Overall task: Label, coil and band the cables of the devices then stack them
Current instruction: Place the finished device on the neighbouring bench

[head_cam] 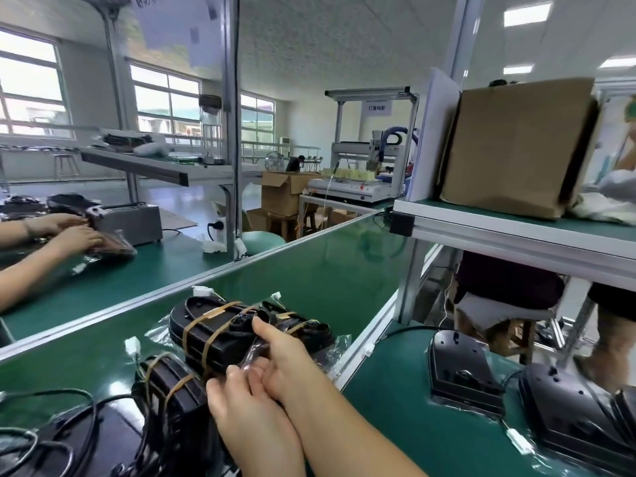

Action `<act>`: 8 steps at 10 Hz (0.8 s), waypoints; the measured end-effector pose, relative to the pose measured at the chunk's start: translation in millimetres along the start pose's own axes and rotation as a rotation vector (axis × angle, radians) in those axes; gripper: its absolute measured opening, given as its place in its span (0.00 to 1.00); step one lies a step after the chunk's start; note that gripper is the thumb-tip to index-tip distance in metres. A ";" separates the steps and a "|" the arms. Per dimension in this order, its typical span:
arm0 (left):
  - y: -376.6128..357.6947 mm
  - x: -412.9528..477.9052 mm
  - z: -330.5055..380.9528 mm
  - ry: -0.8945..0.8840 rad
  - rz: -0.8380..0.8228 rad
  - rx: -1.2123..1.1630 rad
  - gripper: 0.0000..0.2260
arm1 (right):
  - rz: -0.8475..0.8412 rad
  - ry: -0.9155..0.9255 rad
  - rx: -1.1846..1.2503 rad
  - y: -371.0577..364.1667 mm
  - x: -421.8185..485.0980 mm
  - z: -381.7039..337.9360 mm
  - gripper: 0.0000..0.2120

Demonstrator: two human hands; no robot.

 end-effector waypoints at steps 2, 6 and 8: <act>10.2 -17.5 -19.2 0.234 0.198 -0.243 0.15 | 0.073 0.224 -0.471 14.2 7.0 -22.5 0.23; 23.4 -7.5 -11.1 0.355 0.297 -0.266 0.24 | 0.108 0.521 -0.953 30.2 -8.9 -52.4 0.26; -5.0 -34.7 -40.7 0.533 0.141 -0.355 0.23 | 0.121 0.555 -0.922 54.0 -39.4 -55.0 0.21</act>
Point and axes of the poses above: each hand's wrist, its own x-axis towards the middle knuckle, its own y-axis out of the back of the hand, z = x × y, the point moved 10 cm from there along x, towards the middle knuckle, and after that the axes turned 8 degrees about z, right-handed, at the moved point
